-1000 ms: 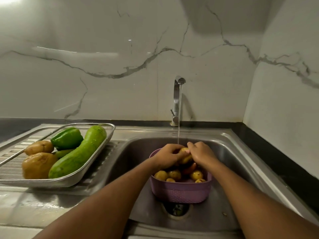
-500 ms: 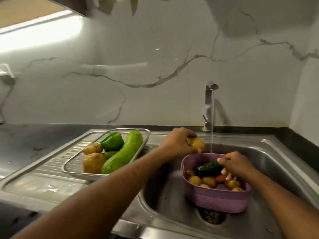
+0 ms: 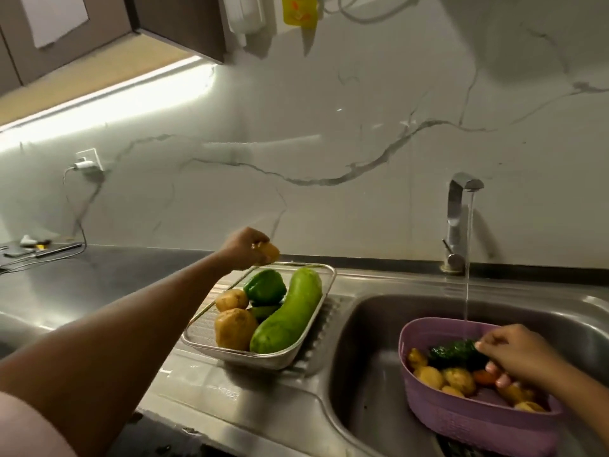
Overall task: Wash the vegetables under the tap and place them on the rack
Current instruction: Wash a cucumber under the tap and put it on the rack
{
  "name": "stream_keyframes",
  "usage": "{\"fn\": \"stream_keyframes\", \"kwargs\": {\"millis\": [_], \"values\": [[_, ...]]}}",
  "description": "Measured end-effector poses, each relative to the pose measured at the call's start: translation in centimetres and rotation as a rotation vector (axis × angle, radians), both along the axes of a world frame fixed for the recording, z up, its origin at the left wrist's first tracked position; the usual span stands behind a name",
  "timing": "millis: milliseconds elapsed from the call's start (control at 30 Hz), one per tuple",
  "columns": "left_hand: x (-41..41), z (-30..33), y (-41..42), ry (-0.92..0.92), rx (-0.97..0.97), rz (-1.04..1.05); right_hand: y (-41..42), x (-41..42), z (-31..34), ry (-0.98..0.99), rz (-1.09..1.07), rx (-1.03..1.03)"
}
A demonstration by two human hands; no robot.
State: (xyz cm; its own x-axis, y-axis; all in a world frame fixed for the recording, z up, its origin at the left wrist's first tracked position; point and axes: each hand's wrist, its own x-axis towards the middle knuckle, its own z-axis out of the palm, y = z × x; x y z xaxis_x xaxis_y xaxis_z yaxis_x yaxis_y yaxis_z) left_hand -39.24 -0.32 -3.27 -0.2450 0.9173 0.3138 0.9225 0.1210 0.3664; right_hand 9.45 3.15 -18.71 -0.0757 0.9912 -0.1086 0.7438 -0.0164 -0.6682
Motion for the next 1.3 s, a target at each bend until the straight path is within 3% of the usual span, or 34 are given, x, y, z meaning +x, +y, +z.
{"fn": "stream_keyframes", "kwargs": {"millis": [367,500,767,1000,1233,1300], "values": [[-0.7,-3.7,1.5,-0.164,-0.06,0.029,0.7,0.3,-1.0,-0.02,-0.02,-0.03],[0.5,-2.7,1.1,-0.064,0.047,0.035,0.7,0.2,-0.9,0.009,-0.033,0.015],[14.6,-1.4,1.6,-0.019,0.102,-0.271,-0.6,1.4,0.2,0.055,-0.104,0.086],[29.2,-7.7,2.3,0.056,-0.185,-0.574,-0.6,1.3,0.9,0.051,-0.166,0.088],[34.9,-17.0,2.8,0.109,-0.529,-0.518,1.1,1.6,-0.5,-0.072,-0.169,0.051],[34.4,-18.0,3.3,0.133,-0.534,-0.527,1.7,1.5,-1.0,-0.103,-0.18,0.074]]}}
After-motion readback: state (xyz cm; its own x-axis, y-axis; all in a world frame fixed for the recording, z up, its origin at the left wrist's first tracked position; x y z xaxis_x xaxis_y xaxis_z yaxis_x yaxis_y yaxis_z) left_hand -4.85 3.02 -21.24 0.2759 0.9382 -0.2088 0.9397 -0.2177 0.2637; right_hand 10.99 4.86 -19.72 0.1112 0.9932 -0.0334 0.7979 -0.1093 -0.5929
